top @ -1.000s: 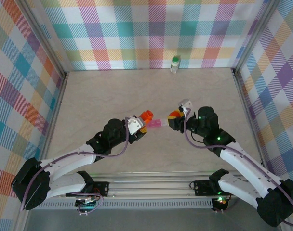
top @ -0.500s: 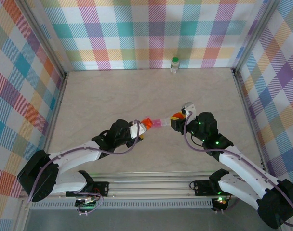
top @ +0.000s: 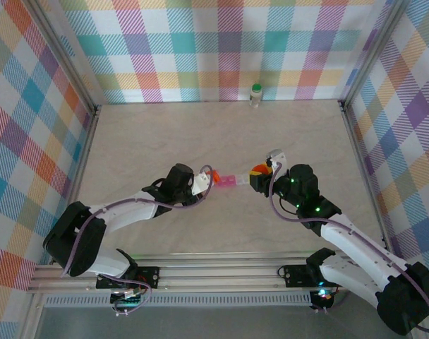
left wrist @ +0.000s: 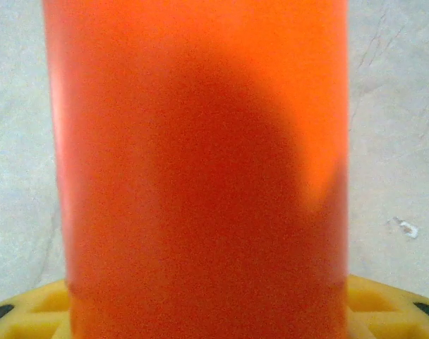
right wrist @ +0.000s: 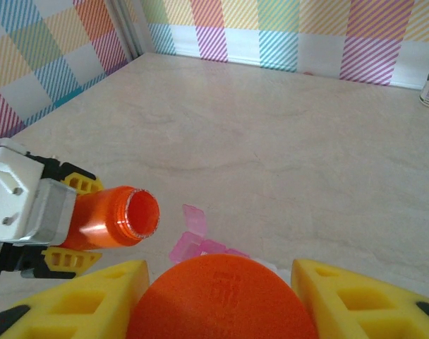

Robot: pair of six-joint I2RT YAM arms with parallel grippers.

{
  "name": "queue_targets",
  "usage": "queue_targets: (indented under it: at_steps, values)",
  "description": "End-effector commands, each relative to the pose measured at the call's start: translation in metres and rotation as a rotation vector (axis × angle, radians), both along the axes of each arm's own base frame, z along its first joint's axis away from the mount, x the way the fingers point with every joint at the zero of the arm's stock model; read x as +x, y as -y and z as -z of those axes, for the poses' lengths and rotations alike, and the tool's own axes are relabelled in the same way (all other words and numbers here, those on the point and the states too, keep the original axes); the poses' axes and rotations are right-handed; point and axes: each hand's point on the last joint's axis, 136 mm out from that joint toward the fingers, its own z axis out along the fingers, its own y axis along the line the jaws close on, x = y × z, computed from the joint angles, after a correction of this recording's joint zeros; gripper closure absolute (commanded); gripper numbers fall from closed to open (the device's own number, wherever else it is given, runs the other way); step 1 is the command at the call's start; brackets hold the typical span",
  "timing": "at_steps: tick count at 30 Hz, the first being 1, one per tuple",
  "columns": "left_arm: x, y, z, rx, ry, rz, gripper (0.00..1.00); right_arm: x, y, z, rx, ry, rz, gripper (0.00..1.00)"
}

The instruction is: Sort the pills into containers

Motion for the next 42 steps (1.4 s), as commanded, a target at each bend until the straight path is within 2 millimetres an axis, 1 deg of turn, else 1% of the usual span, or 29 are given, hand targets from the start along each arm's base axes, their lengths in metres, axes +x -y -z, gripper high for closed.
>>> queue_targets:
  at_steps: [1, 6, 9, 13, 16, 21, 26, 28, 39, 42]
  values:
    - [0.009, 0.003, -0.002, 0.036, -0.010, 0.031, 1.00, 0.002, -0.003, -0.003, 0.027, -0.002, -0.007, 1.00]
    - [0.011, 0.000, 0.017, 0.126, -0.060, 0.057, 1.00, 0.001, -0.004, -0.002, 0.028, -0.003, -0.015, 1.00]
    - [0.013, 0.001, 0.020, 0.131, -0.073, 0.065, 1.00, 0.001, -0.005, -0.002, 0.030, -0.003, -0.019, 1.00]
    - [0.013, -0.001, 0.031, 0.169, -0.117, 0.081, 1.00, 0.001, -0.006, -0.001, 0.028, -0.008, -0.022, 1.00]
    - [0.014, -0.001, 0.036, 0.194, -0.132, 0.092, 1.00, 0.000, -0.006, 0.000, 0.029, -0.010, -0.025, 1.00]
    - [0.014, -0.007, 0.042, 0.244, -0.156, 0.103, 1.00, 0.000, -0.009, 0.000, 0.034, -0.018, -0.038, 1.00]
    - [0.015, -0.013, 0.042, 0.277, -0.165, 0.101, 1.00, -0.002, -0.010, -0.001, 0.037, -0.020, -0.047, 1.00]
    - [0.010, -0.016, 0.044, 0.301, -0.195, 0.108, 1.00, -0.002, -0.010, -0.001, 0.036, -0.021, -0.047, 1.00]
    - [0.018, -0.018, 0.028, 0.365, -0.202, 0.119, 1.00, -0.003, -0.011, -0.002, 0.041, -0.024, -0.056, 1.00]
    - [0.019, -0.021, 0.026, 0.390, -0.209, 0.121, 1.00, -0.004, -0.012, -0.003, 0.046, -0.028, -0.065, 1.00]
